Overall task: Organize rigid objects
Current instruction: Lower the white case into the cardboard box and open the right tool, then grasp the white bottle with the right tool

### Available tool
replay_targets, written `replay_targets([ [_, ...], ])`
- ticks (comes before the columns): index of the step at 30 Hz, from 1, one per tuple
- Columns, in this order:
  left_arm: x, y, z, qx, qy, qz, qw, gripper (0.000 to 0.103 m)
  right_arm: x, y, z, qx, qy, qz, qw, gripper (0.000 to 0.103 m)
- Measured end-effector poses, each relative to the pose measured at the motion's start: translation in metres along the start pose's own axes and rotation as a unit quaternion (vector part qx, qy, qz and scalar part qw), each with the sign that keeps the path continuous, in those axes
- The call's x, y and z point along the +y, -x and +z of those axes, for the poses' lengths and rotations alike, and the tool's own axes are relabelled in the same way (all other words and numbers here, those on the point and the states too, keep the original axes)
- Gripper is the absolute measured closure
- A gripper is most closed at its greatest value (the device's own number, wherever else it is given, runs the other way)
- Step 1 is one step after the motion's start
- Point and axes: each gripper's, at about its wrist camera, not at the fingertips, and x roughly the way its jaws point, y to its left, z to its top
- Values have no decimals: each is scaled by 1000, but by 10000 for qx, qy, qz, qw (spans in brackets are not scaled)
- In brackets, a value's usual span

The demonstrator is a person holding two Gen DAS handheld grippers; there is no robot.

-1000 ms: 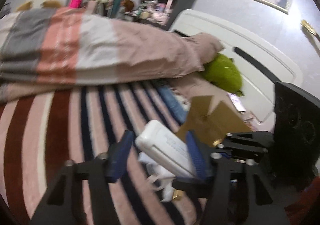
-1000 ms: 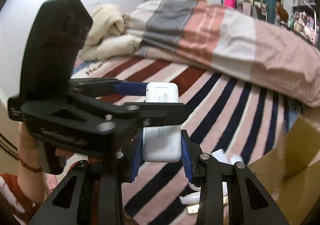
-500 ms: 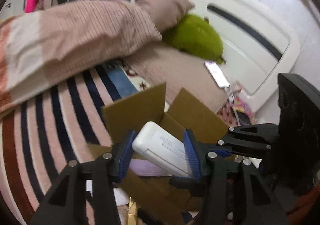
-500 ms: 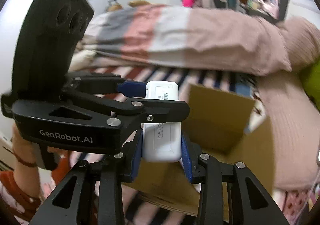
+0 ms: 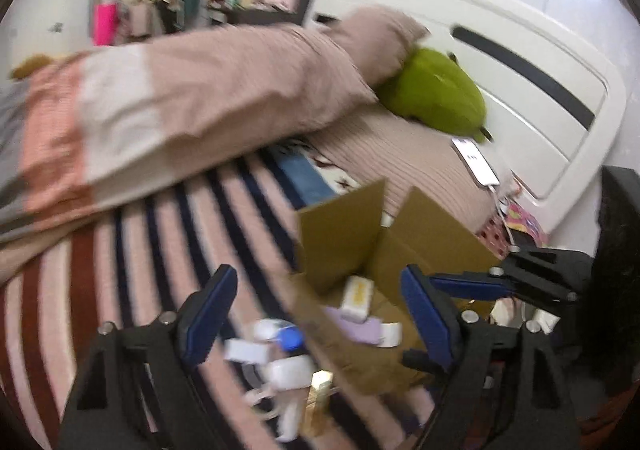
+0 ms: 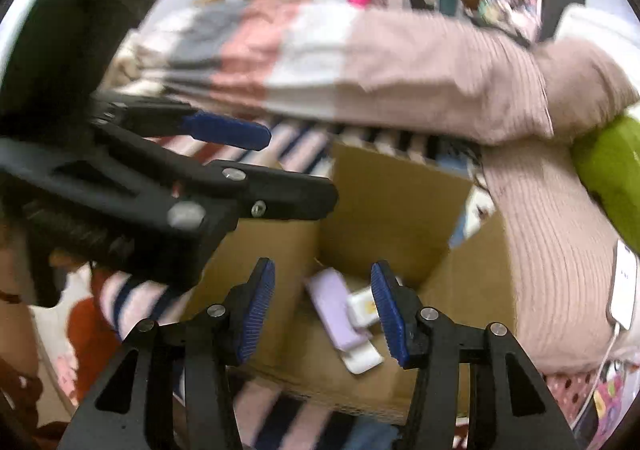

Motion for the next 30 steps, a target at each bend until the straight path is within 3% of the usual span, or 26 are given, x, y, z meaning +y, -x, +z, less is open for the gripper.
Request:
replay_targets([
  [7, 71, 61, -63, -395, 438, 679, 9959, 19, 84, 1, 5, -164, 179, 1072, 9939, 57],
  [12, 98, 58, -115, -279, 564, 802, 9948, 19, 123, -38, -24, 160, 269, 1273, 9914, 55],
  [13, 103, 56, -126, -244, 581, 785, 9949, 19, 126, -49, -32, 307, 251, 1294, 9908, 51],
  [16, 111, 50, -149, -169, 674, 635, 9956, 19, 131, -87, -51, 788, 418, 1070, 9903, 43],
  [18, 114, 47, -161, -149, 749, 516, 9957, 19, 129, -111, -61, 1122, 679, 651, 9892, 41],
  [24, 123, 39, -184, -32, 915, 447, 9948, 19, 123, -157, -83, 1734, 1513, -131, 9731, 37],
  [27, 124, 38, -189, -4, 945, 437, 9946, 19, 117, -172, -88, 1991, 1662, -261, 9654, 37],
  [30, 125, 37, -189, 11, 940, 446, 9946, 19, 110, -178, -84, 2093, 1596, -93, 9647, 38],
])
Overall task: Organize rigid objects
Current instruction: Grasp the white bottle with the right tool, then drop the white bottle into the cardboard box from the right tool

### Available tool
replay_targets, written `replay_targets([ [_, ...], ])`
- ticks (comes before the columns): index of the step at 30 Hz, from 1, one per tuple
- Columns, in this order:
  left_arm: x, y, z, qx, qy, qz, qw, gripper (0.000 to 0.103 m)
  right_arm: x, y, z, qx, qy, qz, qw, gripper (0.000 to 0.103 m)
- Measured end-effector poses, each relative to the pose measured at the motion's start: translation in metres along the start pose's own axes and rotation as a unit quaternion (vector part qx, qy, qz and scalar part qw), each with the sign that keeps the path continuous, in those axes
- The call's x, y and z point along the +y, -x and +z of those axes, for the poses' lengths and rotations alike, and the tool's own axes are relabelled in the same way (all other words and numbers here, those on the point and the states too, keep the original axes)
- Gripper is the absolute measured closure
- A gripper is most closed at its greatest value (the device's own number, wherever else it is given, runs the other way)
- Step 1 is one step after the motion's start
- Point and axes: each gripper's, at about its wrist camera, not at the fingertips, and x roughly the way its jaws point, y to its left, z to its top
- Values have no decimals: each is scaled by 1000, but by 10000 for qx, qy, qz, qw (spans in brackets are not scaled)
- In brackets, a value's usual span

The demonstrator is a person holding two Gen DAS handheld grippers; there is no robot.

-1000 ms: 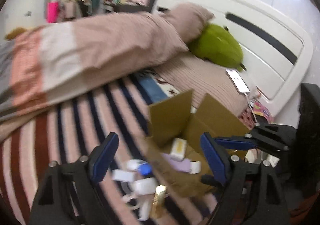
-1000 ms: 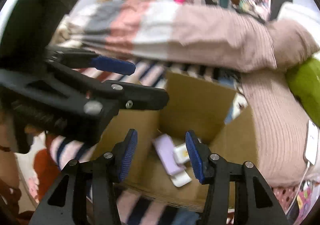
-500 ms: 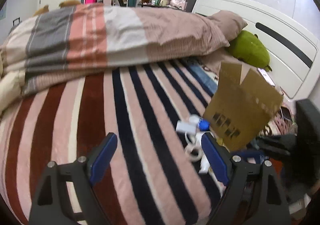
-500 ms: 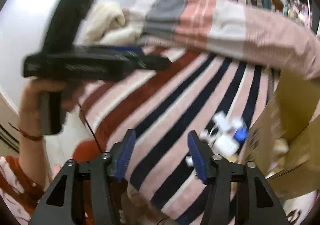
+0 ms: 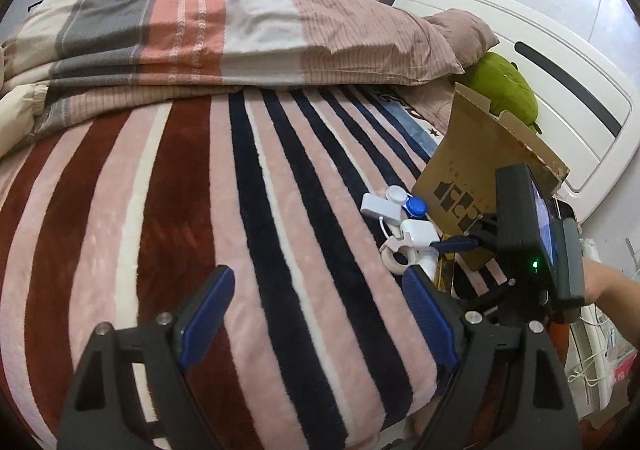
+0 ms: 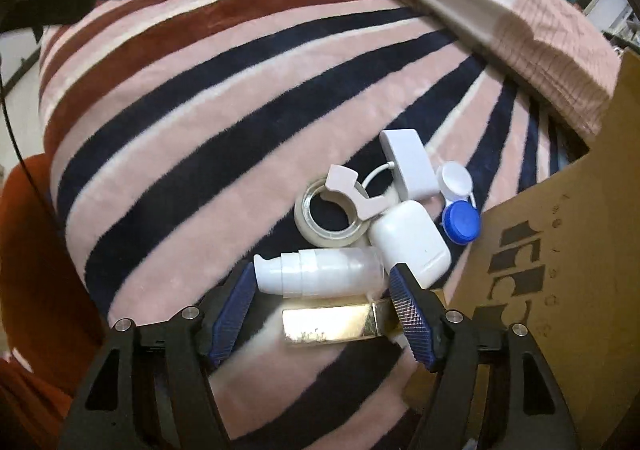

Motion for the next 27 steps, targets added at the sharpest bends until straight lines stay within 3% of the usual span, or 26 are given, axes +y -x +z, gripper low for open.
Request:
replay_targets([
  [1, 0, 0, 1, 6, 11, -9, 10000, 19, -2, 0, 1, 25, -20, 75, 10000, 44],
  [5, -2, -1, 3, 56, 3, -136, 9999, 19, 1, 7, 4, -11, 22, 126, 9999, 44],
  [12, -24, -6, 23, 215, -124, -865, 9959, 20, 27, 68, 25, -968, 131, 680, 9929, 44],
  [14, -34, -4, 34, 201, -232, -1040, 9941, 27, 35, 90, 32, -1552, 229, 594, 9858, 44],
  [15, -39, -3, 40, 202, -294, -1099, 9933, 36, 38, 101, 34, -1726, 283, 564, 9830, 44],
  [21, -78, 7, 76, 115, -754, -1382, 9875, 78, 30, 149, 37, -2439, 292, 252, 9690, 44],
  [27, -138, -6, 115, 159, -1279, -1392, 9818, 81, -18, 171, 26, -2700, -10, -20, 9629, 44],
])
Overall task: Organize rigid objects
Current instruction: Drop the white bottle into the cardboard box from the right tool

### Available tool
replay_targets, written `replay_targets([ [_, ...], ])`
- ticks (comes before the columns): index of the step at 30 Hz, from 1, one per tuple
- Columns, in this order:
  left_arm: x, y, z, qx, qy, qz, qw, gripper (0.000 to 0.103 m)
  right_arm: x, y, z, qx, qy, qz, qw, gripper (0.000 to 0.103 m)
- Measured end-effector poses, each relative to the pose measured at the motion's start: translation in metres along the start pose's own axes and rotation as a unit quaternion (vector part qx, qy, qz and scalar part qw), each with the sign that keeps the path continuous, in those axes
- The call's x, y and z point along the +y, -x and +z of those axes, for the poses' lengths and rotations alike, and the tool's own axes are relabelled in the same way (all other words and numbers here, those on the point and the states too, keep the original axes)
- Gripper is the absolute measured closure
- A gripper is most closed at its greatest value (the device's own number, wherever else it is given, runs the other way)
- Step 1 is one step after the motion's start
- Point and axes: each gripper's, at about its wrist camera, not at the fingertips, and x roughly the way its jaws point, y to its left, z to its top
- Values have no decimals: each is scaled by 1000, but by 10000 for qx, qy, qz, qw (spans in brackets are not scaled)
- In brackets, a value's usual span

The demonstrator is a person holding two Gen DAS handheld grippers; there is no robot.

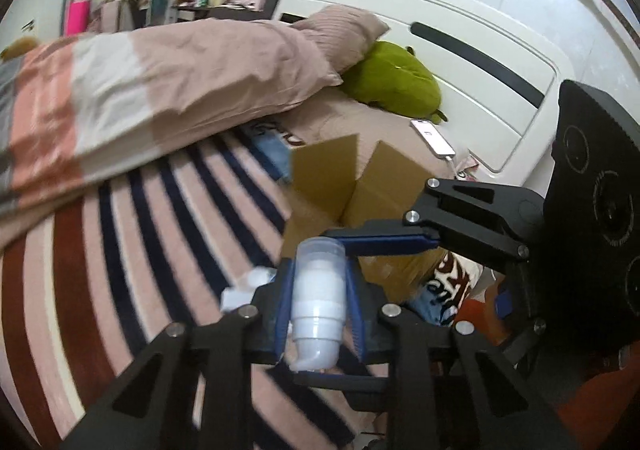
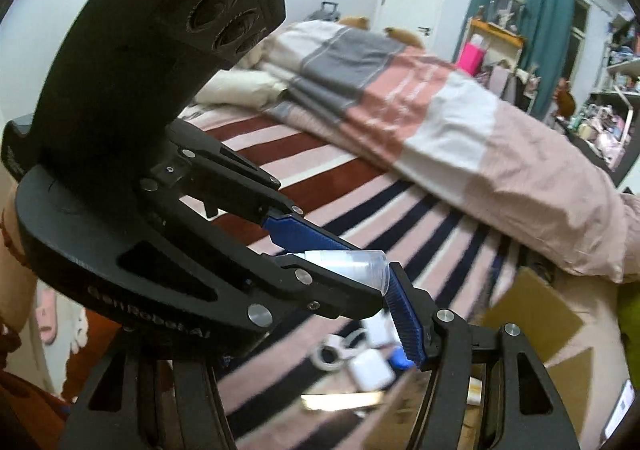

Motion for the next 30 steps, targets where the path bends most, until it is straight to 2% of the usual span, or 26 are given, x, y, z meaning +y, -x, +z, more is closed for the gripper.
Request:
replay_targets([
  [6, -34, -57, 42, 346, -337, -319, 9983, 81, -61, 21, -22, 48, -438, -251, 9987, 44],
  [11, -55, -117, 67, 921, -475, -602, 9928, 81, -116, 26, -50, 427, -1098, -277, 9926, 44],
  [14, -65, -140, 72, 1199, -524, -580, 9897, 81, -137, 23, -65, 708, -1325, -275, 9883, 44],
  [15, -68, -146, 72, 1250, -535, -546, 9892, 79, -141, 21, -68, 794, -1360, -304, 9870, 44],
  [17, -70, -151, 74, 1308, -530, -354, 9894, 60, -144, 19, -74, 966, -1391, -398, 9848, 44],
  [18, -69, -151, 74, 1294, -503, -239, 9900, 42, -145, 18, -76, 1070, -1366, -441, 9838, 43],
  [19, -67, -149, 75, 1244, -470, -170, 9910, 33, -145, 17, -77, 1143, -1354, -460, 9831, 36],
  [20, -64, -142, 75, 1162, -419, -172, 9922, 33, -144, 17, -79, 1166, -1366, -502, 9825, 26],
  [21, -61, -136, 75, 1095, -371, -169, 9931, 33, -144, 20, -80, 1136, -1392, -554, 9822, 24],
  [24, -51, -109, 74, 816, -304, 49, 9962, 32, -138, 27, -78, 1083, -1451, -525, 9821, 24],
  [27, -35, -68, 66, 417, -148, 344, 9984, 23, -128, 35, -71, 923, -1514, -498, 9829, 24],
  [30, -12, -26, 48, 65, 135, 819, 9965, 22, -102, 51, -55, 483, -1481, -351, 9872, 24],
])
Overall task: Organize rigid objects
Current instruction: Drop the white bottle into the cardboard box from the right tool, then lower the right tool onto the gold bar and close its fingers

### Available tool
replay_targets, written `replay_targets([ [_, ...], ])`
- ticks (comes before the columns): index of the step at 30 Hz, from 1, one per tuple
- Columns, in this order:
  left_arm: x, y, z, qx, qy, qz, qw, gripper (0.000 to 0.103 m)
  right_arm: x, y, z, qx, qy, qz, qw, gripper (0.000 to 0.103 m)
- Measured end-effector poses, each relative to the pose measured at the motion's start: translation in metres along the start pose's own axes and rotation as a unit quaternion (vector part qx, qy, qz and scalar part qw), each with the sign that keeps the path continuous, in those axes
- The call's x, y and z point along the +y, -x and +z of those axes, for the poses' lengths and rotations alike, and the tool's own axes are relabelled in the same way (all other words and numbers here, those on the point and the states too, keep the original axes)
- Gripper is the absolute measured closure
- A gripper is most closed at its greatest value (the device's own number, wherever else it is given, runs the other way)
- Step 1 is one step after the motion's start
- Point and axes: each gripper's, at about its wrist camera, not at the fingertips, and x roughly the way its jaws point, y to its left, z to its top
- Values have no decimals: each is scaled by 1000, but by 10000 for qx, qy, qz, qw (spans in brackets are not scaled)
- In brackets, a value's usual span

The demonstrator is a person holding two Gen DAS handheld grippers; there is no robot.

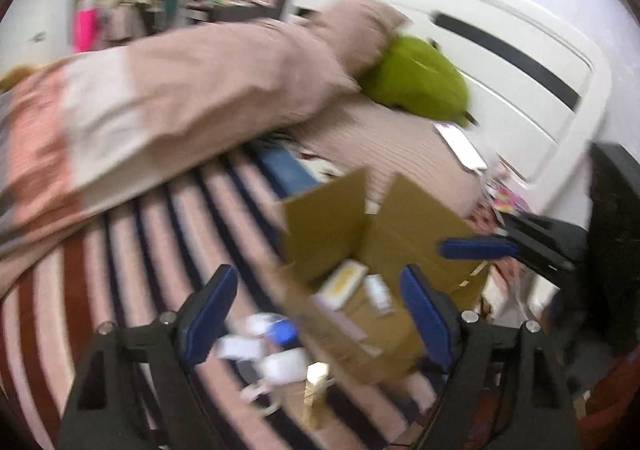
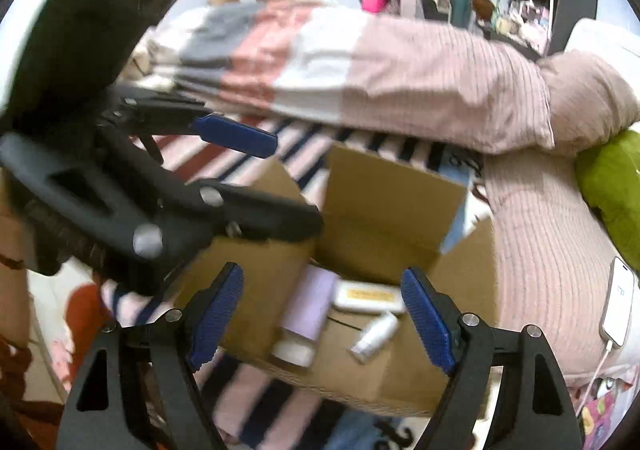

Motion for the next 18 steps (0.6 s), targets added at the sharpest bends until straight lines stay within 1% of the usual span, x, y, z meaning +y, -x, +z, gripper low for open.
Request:
replay_targets([
  [2, 20, 22, -17, -164, 150, 229, 9995, 22, 19, 6, 2, -205, 0, 149, 9997, 24],
  [5, 46, 45, -47, -353, 376, 388, 9979, 21, 52, 10, -3, -530, -102, 372, 9978, 24],
  [8, 71, 56, -80, -461, 603, 550, 9956, 21, 77, 2, -17, -666, -325, 347, 9966, 24],
  [10, 81, 56, -99, -464, 691, 659, 9943, 21, 89, -6, -28, -684, -518, 330, 9958, 24],
  [15, 98, 48, -146, -423, 1009, 645, 9919, 21, 109, -26, -65, -763, -1323, 181, 9881, 26],
  [16, 100, 45, -153, -404, 1045, 646, 9916, 21, 109, -29, -71, -808, -1417, 86, 9866, 27],
  [17, 101, 43, -159, -385, 1080, 650, 9913, 21, 113, -34, -80, -876, -1527, -134, 9843, 27],
  [18, 103, 41, -165, -352, 1124, 642, 9910, 21, 115, -38, -87, -874, -1578, -249, 9833, 27],
])
